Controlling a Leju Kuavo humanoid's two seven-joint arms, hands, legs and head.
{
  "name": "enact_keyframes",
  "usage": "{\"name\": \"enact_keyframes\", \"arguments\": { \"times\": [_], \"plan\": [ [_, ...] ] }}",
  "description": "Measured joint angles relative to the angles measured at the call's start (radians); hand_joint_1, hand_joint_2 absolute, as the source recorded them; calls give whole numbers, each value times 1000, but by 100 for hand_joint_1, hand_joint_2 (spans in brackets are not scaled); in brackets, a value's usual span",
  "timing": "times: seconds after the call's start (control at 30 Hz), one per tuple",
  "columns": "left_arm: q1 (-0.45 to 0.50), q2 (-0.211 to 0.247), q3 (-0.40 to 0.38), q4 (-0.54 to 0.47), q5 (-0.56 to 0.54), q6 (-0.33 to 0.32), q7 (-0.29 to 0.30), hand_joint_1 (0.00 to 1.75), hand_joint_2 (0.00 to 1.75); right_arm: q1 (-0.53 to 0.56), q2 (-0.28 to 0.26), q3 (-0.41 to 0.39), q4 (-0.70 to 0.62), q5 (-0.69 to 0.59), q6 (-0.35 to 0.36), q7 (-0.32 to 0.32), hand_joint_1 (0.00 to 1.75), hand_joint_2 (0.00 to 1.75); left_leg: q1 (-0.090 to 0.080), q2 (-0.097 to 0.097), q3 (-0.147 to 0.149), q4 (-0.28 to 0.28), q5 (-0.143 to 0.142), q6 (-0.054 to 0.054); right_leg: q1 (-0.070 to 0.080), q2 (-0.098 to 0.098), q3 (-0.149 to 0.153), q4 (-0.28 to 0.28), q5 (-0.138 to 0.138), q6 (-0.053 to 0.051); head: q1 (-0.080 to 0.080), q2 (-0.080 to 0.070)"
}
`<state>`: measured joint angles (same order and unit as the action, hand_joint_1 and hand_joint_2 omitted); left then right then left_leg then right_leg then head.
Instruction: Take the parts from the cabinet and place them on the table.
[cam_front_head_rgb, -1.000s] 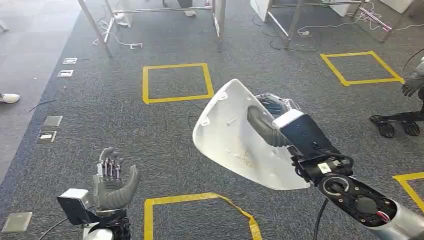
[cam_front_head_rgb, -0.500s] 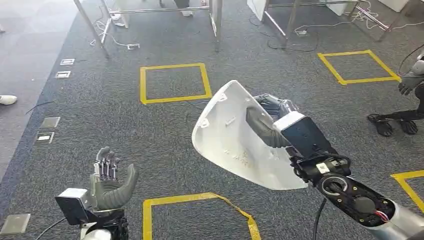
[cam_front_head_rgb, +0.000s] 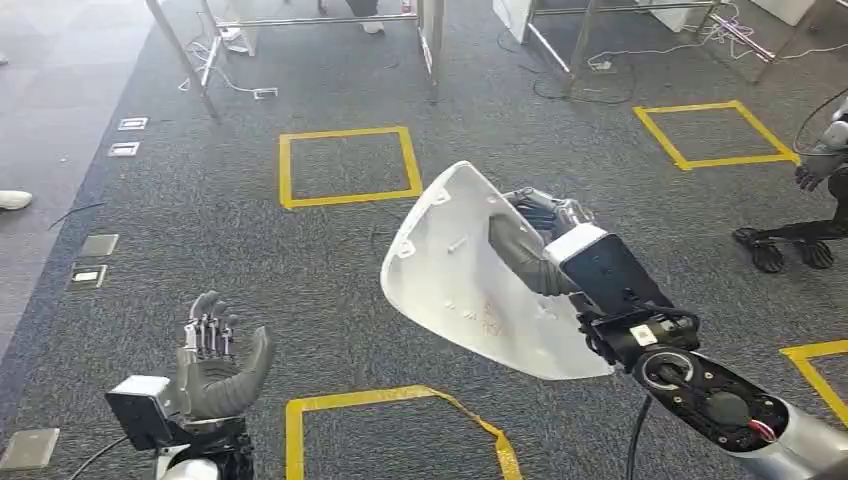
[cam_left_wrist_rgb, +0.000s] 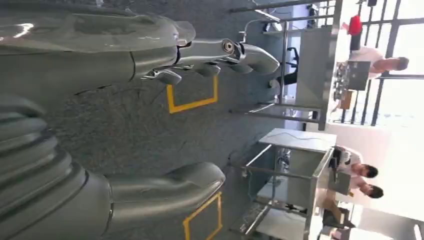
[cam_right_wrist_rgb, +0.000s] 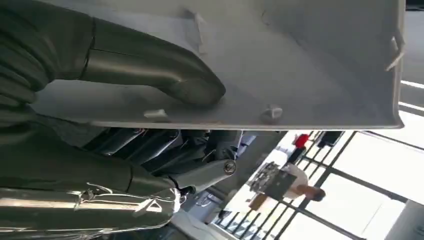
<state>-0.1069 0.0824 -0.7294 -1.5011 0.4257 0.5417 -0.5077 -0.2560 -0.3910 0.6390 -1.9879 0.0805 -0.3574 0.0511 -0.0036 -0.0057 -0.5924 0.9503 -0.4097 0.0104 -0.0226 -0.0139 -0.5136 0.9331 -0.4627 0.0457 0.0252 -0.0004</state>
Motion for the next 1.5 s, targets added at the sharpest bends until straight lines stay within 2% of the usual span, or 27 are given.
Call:
{"name": "enact_keyframes", "arguments": {
  "times": [0.03,0.07,0.1,0.2,0.23,0.27,0.3,0.37,0.4,0.43,0.47,0.57,0.63,0.7,0.97,1.03,1.07,1.1,1.17,1.2,1.23,1.27,1.33,1.37,1.4,1.43,1.5],
  "plan": [
    [0,0,0,-3,0,0,3,0,175,0,0,0,-1,0,0,0,175,175,0,-1,4,-9,0,5,3,-1,4,-5,-1,6,-2,0],
    [2,0,1,-8,-1,0,6,0,175,1,0,-1,-3,0,0,0,175,175,15,0,20,-29,7,10,0,3,4,1,-6,8,-2,0],
    [0,0,1,-11,-2,0,8,0,175,0,0,-1,-3,0,0,0,175,175,13,1,30,-38,8,12,0,5,-5,31,-22,10,4,0],
    [-1,0,1,-13,-3,0,11,0,175,3,0,-3,-2,0,0,0,175,175,14,1,38,-39,5,18,-3,10,-131,275,-130,20,19,0],
    [0,0,1,-13,-3,-1,11,0,175,6,0,-4,-2,0,0,0,175,175,15,0,39,-38,3,17,-5,10,-163,326,-138,24,21,0],
    [0,0,1,-13,-4,-2,13,0,175,7,0,-4,-2,0,0,1,175,175,17,-3,41,-37,1,13,-8,10,-172,327,-122,27,23,0],
    [1,0,1,-13,-5,-2,14,0,175,7,0,-4,-2,0,0,1,175,175,21,-6,44,-34,-4,7,-12,9,-153,274,-77,31,26,0],
    [1,0,1,-14,-7,-3,14,0,175,7,0,-7,-2,0,1,0,175,175,32,-12,50,-18,-19,-10,-23,9,-68,81,34,42,34,0],
    [1,1,2,-15,-7,-3,14,0,175,7,0,-8,-1,0,2,0,175,175,30,-15,46,-11,-26,-20,-27,15,-47,37,25,52,42,0],
    [-1,1,2,-16,-7,-3,16,0,175,8,0,-8,-2,0,2,0,175,175,25,-17,38,4,-28,-26,-20,26,-51,32,26,36,50,0],
    [1,1,2,-18,-9,-3,16,0,175,10,0,-9,-2,0,3,1,175,175,23,-19,34,-1,-25,-30,-23,26,-56,39,24,22,45,0],
    [1,1,3,-20,-10,-3,17,0,175,11,0,-11,-2,0,6,-1,175,175,23,-20,36,-1,-20,-11,-23,28,-57,36,28,21,24,0],
    [1,1,3,-21,-10,-3,17,0,175,11,0,-14,-2,0,7,0,175,175,23,-19,37,-5,-15,-4,-22,30,-57,36,28,20,11,0],
    [1,1,4,-22,-11,-3,17,0,175,12,0,-15,-2,0,8,0,175,175,24,-18,40,-10,-16,-3,-21,30,-56,35,25,10,1,0],
    [1,1,4,-24,-11,-3,18,0,175,11,2,-16,-2,0,8,0,175,175,20,-16,35,-4,-27,1,-20,29,-55,33,25,12,-14,0],
    [1,1,4,-28,-11,-3,17,0,175,12,2,-18,-3,0,8,-1,175,175,22,-16,52,-32,-19,-4,-11,29,-47,15,28,20,-14,0],
    [2,-1,4,-30,-12,-4,17,0,175,13,2,-19,-2,0,8,-1,175,175,32,-9,66,-54,-9,-15,-16,24,-46,32,21,20,-10,0],
    [1,-1,4,-31,-13,-4,16,0,175,8,2,-20,-3,0,8,-2,175,175,36,-9,74,-65,-6,-9,-18,21,-69,82,-13,21,-3,0],
    [2,-1,4,-31,-13,-4,17,0,175,9,2,-21,-2,0,8,-1,175,175,36,-8,77,-64,-7,-8,-14,20,-150,244,-84,27,16,0],
    [4,-1,4,-31,-13,-4,17,0,175,12,2,-21,-2,0,8,0,175,175,35,-8,77,-63,-9,-9,-14,21,-184,304,-101,30,26,0],
    [5,-1,4,-31,-13,-4,17,0,175,12,2,-21,-2,0,8,0,175,175,35,-9,77,-60,-13,-10,-14,20,-198,322,-93,32,30,0],
    [5,-1,4,-31,-13,-4,17,0,175,12,2,-21,-1,0,9,0,175,175,35,-10,79,-55,-18,-12,-14,20,-186,287,-58,32,35,0],
    [5,-1,4,-31,-13,-4,17,0,175,12,2,-22,-1,0,9,0,175,175,39,-13,87,-41,-36,-21,-16,19,-101,107,47,33,47,0],
    [5,-1,4,-31,-13,-4,17,0,175,12,2,-23,-1,0,9,0,175,175,41,-13,91,-32,-46,-27,-17,19,-65,34,54,34,52,0],
    [4,-1,4,-31,-14,-4,17,0,175,11,2,-22,0,-1,10,0,175,175,30,-16,84,-28,-50,-34,-8,21,-59,33,37,30,53,0],
    [4,-1,4,-31,-14,-4,18,0,175,11,2,-23,-2,-2,9,0,175,175,30,-17,79,-22,-50,-37,-8,25,-62,33,37,10,50,0],
    [5,0,4,-32,-14,-4,18,0,175,13,2,-23,-2,-7,10,0,175,175,33,-16,85,-27,-53,-44,-5,25,-65,38,29,-6,38,0]
  ]
}}
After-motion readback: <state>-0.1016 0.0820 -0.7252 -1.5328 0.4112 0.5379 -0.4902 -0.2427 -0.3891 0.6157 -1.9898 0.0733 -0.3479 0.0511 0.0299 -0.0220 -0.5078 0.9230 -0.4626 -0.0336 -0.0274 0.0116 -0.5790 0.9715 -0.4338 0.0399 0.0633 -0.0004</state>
